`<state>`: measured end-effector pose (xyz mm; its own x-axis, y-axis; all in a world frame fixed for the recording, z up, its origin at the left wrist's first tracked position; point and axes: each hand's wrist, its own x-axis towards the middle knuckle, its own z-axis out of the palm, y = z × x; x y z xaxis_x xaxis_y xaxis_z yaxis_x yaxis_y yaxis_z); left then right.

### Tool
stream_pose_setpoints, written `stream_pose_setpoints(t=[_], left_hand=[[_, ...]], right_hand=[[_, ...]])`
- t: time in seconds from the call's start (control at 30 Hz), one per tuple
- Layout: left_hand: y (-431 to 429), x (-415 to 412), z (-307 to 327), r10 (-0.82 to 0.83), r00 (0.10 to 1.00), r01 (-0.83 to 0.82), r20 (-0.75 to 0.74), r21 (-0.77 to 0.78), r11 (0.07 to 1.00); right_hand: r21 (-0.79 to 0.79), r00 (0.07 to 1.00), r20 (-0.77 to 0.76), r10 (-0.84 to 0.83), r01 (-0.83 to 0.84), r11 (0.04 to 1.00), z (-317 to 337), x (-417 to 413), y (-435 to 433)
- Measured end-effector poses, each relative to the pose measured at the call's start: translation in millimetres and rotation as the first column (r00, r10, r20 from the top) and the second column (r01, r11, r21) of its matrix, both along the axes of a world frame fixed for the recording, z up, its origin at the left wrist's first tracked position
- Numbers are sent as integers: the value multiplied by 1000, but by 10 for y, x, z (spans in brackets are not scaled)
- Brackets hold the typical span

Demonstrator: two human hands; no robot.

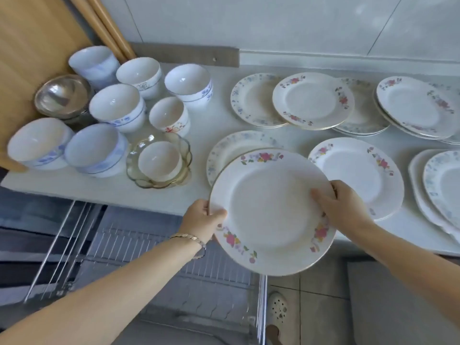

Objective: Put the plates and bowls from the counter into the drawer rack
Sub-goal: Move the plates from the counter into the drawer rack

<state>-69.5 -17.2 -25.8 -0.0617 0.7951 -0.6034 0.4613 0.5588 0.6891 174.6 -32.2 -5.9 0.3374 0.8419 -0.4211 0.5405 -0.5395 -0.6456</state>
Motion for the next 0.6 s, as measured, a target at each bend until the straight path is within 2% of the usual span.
stream_pose_setpoints(t=[0.07, 0.17, 0.33, 0.43, 0.6], left_hand=[[-212, -416, 23, -31, 999, 31, -7, -72, 997], [-465, -1047, 14, -56, 998, 58, 20, -190, 980], [-682, -1878, -256, -140, 990, 120, -22, -394, 911], [-720, -2092, -562, -199, 977, 146, -77, -441, 886], [-506, -2105, -1425, -282, 936, 181, -211, -400, 898]], right_hand=[[-33, 999, -15, 32, -33, 999, 22, -337, -264], [-112, 997, -74, -9, 1, 994, -84, -893, -682], [-327, 982, -164, -89, 31, 944, -530, -1725, -1181], [-414, 956, -184, -228, 135, 900, -901, -2056, -1384], [-484, 893, -162, -419, 298, 822, -1705, -2305, -1277]])
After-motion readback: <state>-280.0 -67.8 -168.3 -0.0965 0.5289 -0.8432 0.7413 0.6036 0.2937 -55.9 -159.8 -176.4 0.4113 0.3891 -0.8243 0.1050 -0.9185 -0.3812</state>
